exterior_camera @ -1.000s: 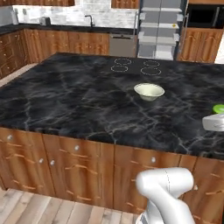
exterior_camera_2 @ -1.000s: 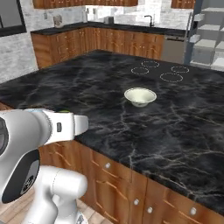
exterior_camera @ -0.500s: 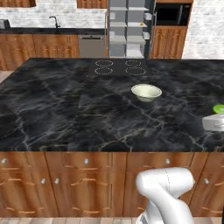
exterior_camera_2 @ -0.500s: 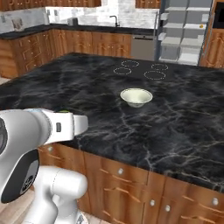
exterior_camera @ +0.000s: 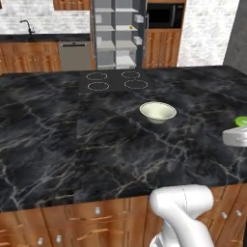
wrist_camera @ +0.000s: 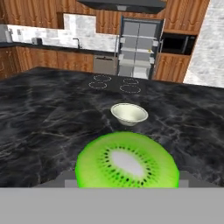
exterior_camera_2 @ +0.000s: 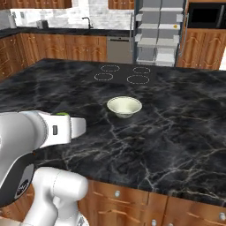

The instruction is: Retrieve the kiwi and mango from the fridge and place them into the bowl on the dining table.

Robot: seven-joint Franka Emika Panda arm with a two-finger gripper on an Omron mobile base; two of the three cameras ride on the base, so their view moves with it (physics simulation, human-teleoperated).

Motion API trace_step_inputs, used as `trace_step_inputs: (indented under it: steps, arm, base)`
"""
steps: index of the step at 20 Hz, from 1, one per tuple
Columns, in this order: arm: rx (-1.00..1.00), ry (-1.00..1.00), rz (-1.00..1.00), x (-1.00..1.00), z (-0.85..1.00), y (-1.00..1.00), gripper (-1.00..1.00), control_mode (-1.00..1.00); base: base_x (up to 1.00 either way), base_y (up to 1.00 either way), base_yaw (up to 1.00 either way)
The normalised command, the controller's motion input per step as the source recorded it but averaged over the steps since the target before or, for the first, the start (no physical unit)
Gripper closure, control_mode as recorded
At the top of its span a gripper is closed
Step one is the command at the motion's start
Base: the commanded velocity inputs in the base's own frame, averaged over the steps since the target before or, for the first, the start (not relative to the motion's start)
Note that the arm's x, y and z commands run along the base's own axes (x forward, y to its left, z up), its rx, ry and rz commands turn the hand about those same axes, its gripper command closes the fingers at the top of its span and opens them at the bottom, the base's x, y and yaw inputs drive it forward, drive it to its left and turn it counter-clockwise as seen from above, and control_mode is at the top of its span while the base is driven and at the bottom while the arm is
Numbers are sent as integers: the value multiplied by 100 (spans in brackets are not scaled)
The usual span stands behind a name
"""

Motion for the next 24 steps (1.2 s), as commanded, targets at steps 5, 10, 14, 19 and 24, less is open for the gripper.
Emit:
trace_step_inputs:
  steps: [5, 10, 14, 19, 24]
  arm:
    - [0, 0, 0, 0, 0, 0, 100, 100]
    - [0, 0, 0, 0, 0, 0, 100, 100]
    - [0, 0, 0, 0, 0, 0, 100, 100]
    - [0, 1, 0, 16, -2, 0, 100, -100]
    - [0, 15, -6, 89, -9, 0, 100, -100]
  base:
    - [100, 0, -15]
    - [91, 0, -11]
    - [30, 0, -1]
    - [26, 0, 0]
    - [0, 0, 0]
